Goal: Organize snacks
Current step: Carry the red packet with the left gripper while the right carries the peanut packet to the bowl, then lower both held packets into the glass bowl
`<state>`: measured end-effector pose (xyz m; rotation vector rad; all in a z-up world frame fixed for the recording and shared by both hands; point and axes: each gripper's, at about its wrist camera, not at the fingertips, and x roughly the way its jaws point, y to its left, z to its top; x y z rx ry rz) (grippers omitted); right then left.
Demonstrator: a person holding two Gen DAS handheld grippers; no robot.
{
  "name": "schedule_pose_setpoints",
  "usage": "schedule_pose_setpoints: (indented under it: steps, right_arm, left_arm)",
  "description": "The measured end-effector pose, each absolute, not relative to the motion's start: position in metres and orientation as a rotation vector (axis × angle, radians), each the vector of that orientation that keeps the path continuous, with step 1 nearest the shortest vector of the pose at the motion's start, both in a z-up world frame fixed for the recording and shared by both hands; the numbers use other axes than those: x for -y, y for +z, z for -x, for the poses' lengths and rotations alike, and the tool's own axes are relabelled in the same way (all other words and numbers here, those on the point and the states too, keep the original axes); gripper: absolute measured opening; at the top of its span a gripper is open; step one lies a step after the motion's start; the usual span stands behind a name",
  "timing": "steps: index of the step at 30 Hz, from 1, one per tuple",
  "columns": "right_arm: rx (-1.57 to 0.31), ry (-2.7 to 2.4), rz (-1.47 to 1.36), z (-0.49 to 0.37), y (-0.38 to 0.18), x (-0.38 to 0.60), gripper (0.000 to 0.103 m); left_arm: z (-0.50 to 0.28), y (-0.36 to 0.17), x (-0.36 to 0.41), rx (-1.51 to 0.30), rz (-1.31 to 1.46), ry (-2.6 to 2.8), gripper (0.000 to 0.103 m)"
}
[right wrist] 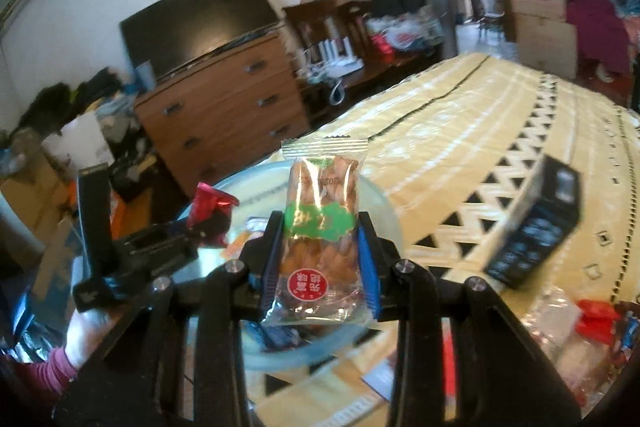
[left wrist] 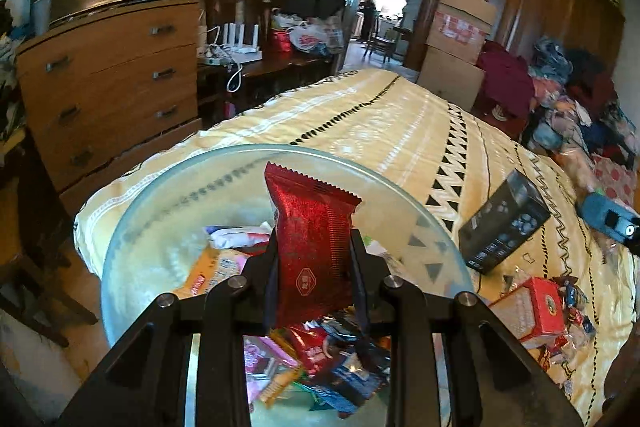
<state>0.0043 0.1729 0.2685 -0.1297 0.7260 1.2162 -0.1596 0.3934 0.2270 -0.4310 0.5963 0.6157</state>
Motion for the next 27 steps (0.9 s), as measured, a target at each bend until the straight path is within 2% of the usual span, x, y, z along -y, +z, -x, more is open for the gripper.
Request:
schedule_pose_setpoints:
  steps: [27]
  right_arm:
    - [-0.793, 1.256, 0.227, 0.024, 0.255, -0.229, 0.035]
  left_arm:
    - [0.16, 0.215, -0.407, -0.606, 0.458, 0.621, 0.03]
